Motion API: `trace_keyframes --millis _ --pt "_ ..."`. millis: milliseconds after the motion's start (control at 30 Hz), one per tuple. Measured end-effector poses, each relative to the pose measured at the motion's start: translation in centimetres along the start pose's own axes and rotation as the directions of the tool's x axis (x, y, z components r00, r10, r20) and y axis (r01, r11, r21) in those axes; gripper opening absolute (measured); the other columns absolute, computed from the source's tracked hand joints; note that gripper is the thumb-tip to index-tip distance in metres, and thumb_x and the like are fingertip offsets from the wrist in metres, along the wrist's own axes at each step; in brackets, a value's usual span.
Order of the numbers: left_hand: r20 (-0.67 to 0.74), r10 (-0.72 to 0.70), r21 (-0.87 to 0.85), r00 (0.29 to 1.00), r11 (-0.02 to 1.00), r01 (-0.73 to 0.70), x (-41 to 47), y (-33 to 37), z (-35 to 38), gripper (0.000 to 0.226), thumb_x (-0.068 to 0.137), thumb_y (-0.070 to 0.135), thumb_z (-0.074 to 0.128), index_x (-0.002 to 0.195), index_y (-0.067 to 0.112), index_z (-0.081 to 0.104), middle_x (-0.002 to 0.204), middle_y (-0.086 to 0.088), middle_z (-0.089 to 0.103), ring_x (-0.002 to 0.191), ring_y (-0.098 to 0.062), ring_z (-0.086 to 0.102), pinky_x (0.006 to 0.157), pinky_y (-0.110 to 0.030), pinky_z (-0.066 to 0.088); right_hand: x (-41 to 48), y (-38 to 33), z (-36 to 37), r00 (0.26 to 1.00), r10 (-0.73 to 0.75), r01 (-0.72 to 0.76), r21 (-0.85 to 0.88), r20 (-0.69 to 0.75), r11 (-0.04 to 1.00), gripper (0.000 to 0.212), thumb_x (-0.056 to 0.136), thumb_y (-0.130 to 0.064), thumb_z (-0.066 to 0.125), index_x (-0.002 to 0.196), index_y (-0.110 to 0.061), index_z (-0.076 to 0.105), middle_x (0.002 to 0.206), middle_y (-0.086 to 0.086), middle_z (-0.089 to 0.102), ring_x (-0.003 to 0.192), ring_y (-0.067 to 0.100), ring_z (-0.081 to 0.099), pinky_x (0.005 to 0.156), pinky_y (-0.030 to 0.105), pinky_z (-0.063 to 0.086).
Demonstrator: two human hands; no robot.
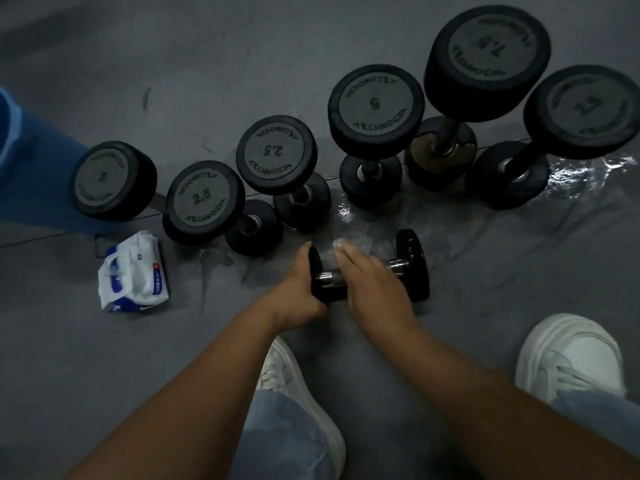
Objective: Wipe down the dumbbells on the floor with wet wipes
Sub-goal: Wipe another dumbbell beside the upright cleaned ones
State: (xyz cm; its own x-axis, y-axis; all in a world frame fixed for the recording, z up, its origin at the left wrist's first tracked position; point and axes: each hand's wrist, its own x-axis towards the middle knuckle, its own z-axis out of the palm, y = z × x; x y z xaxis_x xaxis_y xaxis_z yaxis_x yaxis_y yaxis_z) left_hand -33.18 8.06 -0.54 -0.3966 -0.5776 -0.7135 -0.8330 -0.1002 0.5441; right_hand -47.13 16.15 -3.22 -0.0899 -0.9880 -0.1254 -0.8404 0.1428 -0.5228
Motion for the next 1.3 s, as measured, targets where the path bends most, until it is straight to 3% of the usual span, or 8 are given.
trace_keyframes --millis 100,200,400,567,633,733,967,1300 --pt "-0.044 0.002 -0.009 0.999 1.0 -0.002 -0.2 0.4 0.5 0.115 0.073 -0.005 0.071 0.155 0.022 -0.005 0.138 -0.008 0.039 0.112 -0.017 0.05 0.076 -0.009 0.038 -0.6 -0.9 -1.1 0.988 0.1 -0.066 -0.252 0.121 0.965 0.057 0.084 -0.011 0.03 0.139 -0.015 0.046 0.146 0.001 0.042 0.116 0.026 0.05 0.08 0.037 0.05" --pt "-0.075 0.023 -0.038 0.997 0.999 -0.026 -0.2 0.1 1.0 0.112 0.071 -0.007 0.071 0.154 0.017 0.0 0.139 -0.01 0.04 0.111 -0.014 0.05 0.08 -0.008 0.039 -1.2 -2.1 -2.1 0.99 0.043 -0.012 -0.224 0.134 0.975 0.057 0.084 -0.015 0.024 0.135 -0.017 0.049 0.133 -0.001 0.053 0.117 0.026 0.049 0.088 0.039 0.043" --pt "-0.082 0.005 -0.065 0.997 0.998 -0.01 -0.2 0.4 0.9 0.115 0.07 -0.008 0.071 0.155 0.02 -0.001 0.135 -0.008 0.04 0.111 -0.017 0.05 0.071 -0.004 0.038 -0.3 -0.4 -1.7 0.977 0.129 -0.059 -0.369 0.167 0.928 0.057 0.085 -0.016 0.028 0.138 -0.014 0.047 0.137 0.005 0.051 0.129 0.027 0.044 0.1 0.039 0.036" --pt "-0.093 0.004 -0.083 0.996 0.996 -0.012 0.0 0.4 0.9 0.112 0.071 -0.011 0.069 0.155 0.018 0.0 0.136 -0.01 0.041 0.112 -0.018 0.051 0.074 -0.004 0.041 1.2 0.7 -3.8 0.983 0.038 0.009 -0.249 0.181 0.969 0.028 0.09 -0.01 0.048 0.116 -0.017 0.055 0.115 0.003 0.056 0.107 0.025 0.055 0.082 0.035 0.043" --pt "-0.092 0.004 -0.083 0.996 0.996 -0.012 0.3 0.6 0.8 0.111 0.072 -0.01 0.068 0.155 0.017 0.001 0.128 -0.009 0.044 0.104 -0.017 0.052 0.064 -0.003 0.041 1.6 0.6 -4.1 0.977 0.082 -0.004 -0.369 0.196 0.93 0.033 0.092 -0.009 0.042 0.123 -0.012 0.053 0.12 0.007 0.054 0.111 0.027 0.051 0.088 0.036 0.042" --pt "-0.115 0.012 -0.072 0.993 0.997 -0.02 0.2 0.4 1.0 0.11 0.069 -0.006 0.071 0.154 0.015 0.004 0.133 -0.014 0.044 0.106 -0.02 0.052 0.077 -0.013 0.042 1.0 -1.2 -3.6 0.954 0.077 0.102 -0.556 0.29 0.825 0.04 0.093 -0.011 0.032 0.127 -0.006 0.053 0.124 0.014 0.053 0.116 0.033 0.048 0.096 0.04 0.037" --pt "-0.117 0.003 -0.097 0.993 0.995 -0.014 0.0 0.8 0.9 0.11 0.071 -0.009 0.069 0.155 0.015 0.003 0.13 -0.009 0.044 0.106 -0.017 0.05 0.072 -0.008 0.039 2.5 -0.7 -5.9 0.955 0.077 0.098 -0.546 0.288 0.832 0.028 0.092 -0.014 0.045 0.113 -0.014 0.064 0.116 0.009 0.06 0.108 0.029 0.055 0.085 0.035 0.04" --pt "-0.134 0.013 -0.12 0.991 0.992 -0.03 0.4 0.7 0.9 0.11 0.068 -0.01 0.069 0.154 0.016 0.006 0.131 -0.014 0.049 0.106 -0.02 0.055 0.073 -0.016 0.043 2.8 -2.0 -4.9 0.962 0.074 -0.028 -0.176 0.262 0.984 0.021 0.091 -0.009 0.047 0.111 -0.015 0.052 0.112 0.008 0.062 0.102 0.03 0.063 0.078 0.036 0.047"
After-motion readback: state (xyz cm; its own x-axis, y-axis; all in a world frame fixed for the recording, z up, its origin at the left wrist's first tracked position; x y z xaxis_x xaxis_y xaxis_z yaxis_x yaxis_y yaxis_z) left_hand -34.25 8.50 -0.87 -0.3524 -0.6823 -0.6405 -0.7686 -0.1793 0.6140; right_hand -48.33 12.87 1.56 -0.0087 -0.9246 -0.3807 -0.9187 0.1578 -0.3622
